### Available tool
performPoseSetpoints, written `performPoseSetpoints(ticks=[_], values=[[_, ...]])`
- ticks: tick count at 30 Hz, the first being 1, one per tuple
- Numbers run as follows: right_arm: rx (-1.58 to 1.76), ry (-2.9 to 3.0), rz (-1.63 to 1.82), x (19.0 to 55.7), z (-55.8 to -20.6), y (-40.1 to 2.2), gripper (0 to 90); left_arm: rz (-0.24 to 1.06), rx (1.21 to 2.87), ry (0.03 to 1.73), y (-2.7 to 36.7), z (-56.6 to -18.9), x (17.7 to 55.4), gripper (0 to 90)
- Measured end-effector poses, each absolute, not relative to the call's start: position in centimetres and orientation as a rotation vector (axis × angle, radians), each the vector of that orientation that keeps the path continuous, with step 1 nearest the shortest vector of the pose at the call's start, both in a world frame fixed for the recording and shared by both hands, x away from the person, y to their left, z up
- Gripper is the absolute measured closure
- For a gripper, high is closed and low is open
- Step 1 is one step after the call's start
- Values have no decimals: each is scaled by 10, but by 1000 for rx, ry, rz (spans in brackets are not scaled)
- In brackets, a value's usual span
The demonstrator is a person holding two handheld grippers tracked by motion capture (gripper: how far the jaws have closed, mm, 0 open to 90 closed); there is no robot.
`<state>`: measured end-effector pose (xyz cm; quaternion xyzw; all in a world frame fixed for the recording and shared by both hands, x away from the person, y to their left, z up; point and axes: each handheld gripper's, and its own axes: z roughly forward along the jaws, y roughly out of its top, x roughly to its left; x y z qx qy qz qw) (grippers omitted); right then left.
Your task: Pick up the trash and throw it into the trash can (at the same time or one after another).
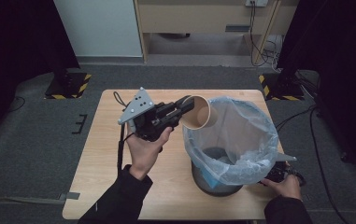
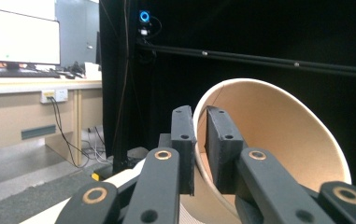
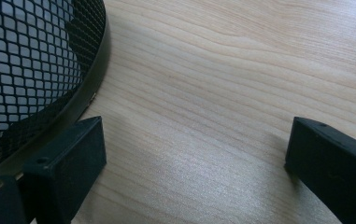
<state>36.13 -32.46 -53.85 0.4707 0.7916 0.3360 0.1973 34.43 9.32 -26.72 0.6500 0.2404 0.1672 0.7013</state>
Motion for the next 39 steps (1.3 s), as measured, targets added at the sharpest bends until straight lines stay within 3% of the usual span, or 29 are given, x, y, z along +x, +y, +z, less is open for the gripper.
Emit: performPoseSetpoints(ticks=[15, 22, 28, 39], values=[[1319, 2220, 944, 361, -538, -324, 52, 304, 1534, 521, 56, -288, 356, 810], [1317, 2221, 944, 361, -538, -324, 51, 313, 1514, 484, 54, -294, 358, 558], [1318, 2222, 946, 361, -538, -324, 51, 358, 1490, 500, 76, -294, 355, 449], [1318, 2222, 945, 361, -538, -324, 51, 501, 1489, 660, 153, -308, 356, 372]])
